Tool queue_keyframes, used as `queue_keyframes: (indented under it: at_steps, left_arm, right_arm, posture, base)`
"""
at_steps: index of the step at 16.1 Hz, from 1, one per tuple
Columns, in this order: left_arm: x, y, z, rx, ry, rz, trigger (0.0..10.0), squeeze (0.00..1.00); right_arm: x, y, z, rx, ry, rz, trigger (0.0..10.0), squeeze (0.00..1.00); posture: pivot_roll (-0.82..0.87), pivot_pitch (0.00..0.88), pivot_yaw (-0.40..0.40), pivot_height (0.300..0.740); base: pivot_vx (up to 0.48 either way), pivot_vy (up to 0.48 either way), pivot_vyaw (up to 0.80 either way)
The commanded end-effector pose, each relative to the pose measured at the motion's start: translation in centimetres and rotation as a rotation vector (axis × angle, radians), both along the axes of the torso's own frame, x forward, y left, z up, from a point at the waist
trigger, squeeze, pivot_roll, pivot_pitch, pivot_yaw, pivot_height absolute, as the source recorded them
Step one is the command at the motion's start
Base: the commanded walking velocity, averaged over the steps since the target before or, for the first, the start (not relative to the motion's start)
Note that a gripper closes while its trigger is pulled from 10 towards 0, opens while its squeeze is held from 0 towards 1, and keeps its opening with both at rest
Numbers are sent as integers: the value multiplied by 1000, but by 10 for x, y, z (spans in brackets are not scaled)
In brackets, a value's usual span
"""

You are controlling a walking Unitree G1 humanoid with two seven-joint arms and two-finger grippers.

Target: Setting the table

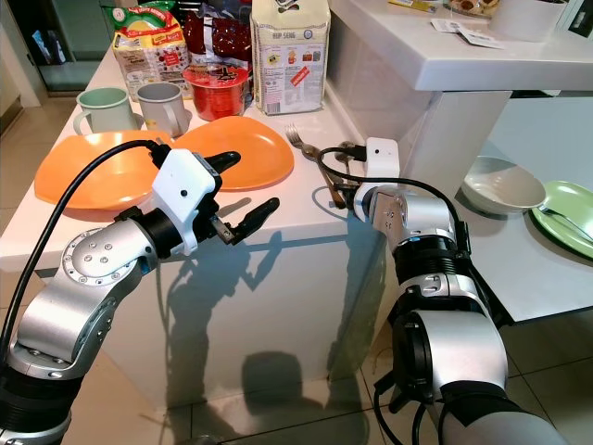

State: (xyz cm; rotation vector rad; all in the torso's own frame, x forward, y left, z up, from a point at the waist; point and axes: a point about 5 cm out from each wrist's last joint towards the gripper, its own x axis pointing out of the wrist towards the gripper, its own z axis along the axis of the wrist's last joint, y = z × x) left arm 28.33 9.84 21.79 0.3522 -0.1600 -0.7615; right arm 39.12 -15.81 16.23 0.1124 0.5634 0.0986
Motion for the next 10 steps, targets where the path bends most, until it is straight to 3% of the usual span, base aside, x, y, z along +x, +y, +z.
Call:
queue_keyframes:
  at_steps: [1,5,10]
  left_arm:
    - [1,-1,3,7,-14,-10,10000,0]
    - [2,0,5,4,-20,-4,10000,0]
    - [4,1,8,-5,-36,19,10000,0]
  right_arm:
    - [-11,-2,-27,1,122,-16,0,0]
    - [-5,1,-16,40,28,-18,0,0]
    - [5,14,14,1,-212,80,0,0]
  posture:
    - [45,0,-28,740]
    - [46,0,-28,740]
    - [46,0,-27,740]
  base:
    - [0,0,0]
    - [0,0,0]
    - [0,0,0]
